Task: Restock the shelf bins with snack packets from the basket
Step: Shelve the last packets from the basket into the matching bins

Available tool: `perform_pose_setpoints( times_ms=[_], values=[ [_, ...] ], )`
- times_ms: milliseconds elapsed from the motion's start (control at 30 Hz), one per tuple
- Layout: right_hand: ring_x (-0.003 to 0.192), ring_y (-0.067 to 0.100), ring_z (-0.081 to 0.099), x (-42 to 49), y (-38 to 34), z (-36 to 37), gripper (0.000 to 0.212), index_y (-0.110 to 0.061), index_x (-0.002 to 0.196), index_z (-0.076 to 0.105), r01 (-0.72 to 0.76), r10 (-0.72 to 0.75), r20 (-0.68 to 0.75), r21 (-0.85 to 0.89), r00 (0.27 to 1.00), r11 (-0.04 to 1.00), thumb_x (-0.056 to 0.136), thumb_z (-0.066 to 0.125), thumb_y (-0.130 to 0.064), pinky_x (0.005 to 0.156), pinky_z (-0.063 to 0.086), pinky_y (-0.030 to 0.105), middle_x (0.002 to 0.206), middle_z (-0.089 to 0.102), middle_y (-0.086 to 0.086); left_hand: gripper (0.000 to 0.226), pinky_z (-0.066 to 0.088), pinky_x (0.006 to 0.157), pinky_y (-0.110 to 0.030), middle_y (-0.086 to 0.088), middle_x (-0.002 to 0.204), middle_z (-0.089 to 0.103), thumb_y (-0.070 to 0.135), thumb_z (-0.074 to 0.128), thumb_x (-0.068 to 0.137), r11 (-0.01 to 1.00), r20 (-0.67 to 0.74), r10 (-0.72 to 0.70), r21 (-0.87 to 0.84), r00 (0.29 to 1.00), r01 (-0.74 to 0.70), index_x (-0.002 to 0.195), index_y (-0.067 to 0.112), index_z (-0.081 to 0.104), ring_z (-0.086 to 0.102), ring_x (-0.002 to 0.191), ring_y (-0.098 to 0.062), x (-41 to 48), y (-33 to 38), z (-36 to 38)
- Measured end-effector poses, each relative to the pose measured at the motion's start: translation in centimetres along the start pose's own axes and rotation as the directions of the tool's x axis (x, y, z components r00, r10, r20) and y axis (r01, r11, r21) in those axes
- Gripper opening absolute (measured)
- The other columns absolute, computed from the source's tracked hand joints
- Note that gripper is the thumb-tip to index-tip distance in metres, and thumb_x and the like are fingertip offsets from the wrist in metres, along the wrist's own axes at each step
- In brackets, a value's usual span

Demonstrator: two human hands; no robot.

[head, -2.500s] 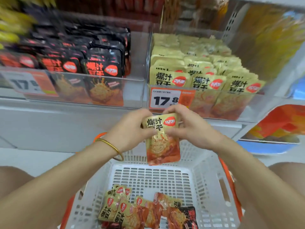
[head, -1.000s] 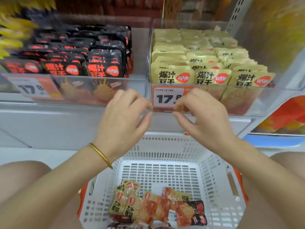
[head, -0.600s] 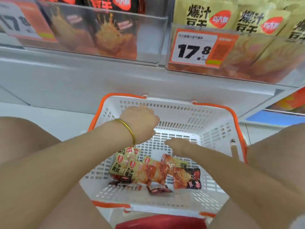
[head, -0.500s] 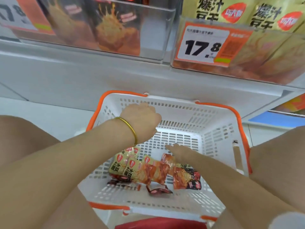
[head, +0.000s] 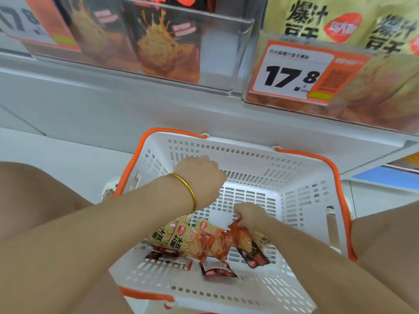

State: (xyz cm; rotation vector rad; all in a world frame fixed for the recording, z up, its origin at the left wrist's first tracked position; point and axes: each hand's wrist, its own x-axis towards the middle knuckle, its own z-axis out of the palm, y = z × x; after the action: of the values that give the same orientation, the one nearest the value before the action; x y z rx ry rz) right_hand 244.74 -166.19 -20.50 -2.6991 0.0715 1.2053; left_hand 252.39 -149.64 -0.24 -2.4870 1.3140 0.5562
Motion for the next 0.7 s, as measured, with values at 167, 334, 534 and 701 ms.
perform_pose_setpoints(
  times_ms=[167, 334, 534, 701],
  values=[
    [0.077, 0.016, 0.049, -3.5, 0.3, -7.2, 0.015, -0.011, 0.092, 0.065, -0.005, 0.02, -0.049, 0.298, 0.999, 0.955, 0.081, 0.066, -0.001, 0.057, 0.04, 0.023, 0.082, 0.049, 0.001, 0.035, 0.042, 0.089, -0.038, -0.007, 0.124, 0.052, 0.035, 0.041, 0.098, 0.992, 0.069, -0.019, -0.126, 0.997, 0.028, 0.127, 0.016, 0.051, 0.045, 0.118, -0.026, 0.5, 0.2, -0.3],
    [0.062, 0.014, 0.054, -9.6, -0.1, -12.6, 0.025, -0.014, 0.072, 0.06, 0.021, 0.077, -0.118, 0.664, 0.99, 0.747, 0.085, 0.059, 0.007, 0.051, 0.049, 0.023, 0.072, 0.054, 0.003, 0.041, 0.045, 0.09, -0.037, -0.01, 0.126, 0.052, 0.037, 0.045, 0.096, 0.967, 0.1, -0.076, -0.236, 0.992, 0.098, 0.129, 0.012, 0.046, 0.049, 0.114, -0.027, 1.1, 0.1, -0.4],
    [0.067, 0.014, 0.055, -16.5, -0.9, -15.2, 0.026, -0.013, 0.078, 0.052, 0.151, 0.17, -0.203, 0.948, 0.964, 0.279, 0.09, 0.051, 0.01, 0.061, 0.056, 0.033, 0.081, 0.054, 0.005, 0.034, 0.046, 0.08, -0.029, -0.009, 0.105, 0.062, 0.033, 0.065, 0.086, 0.674, 0.156, -0.096, -0.716, 0.983, 0.179, 0.108, 0.008, 0.057, 0.059, 0.093, -0.022, 0.8, 0.4, -1.5],
    [0.088, 0.021, 0.056, -20.5, -1.5, -15.2, 0.022, -0.014, 0.102, 0.052, 0.151, 0.273, -0.494, 0.66, 0.826, 0.736, 0.085, 0.064, -0.004, 0.078, 0.043, 0.027, 0.098, 0.054, 0.005, 0.005, 0.047, 0.074, -0.032, 0.001, 0.091, 0.064, 0.018, 0.06, 0.085, 0.8, -0.235, -0.201, -0.6, 0.951, 0.02, 0.088, 0.02, 0.058, 0.06, 0.09, -0.023, -0.9, 0.7, -4.4]
  ],
)
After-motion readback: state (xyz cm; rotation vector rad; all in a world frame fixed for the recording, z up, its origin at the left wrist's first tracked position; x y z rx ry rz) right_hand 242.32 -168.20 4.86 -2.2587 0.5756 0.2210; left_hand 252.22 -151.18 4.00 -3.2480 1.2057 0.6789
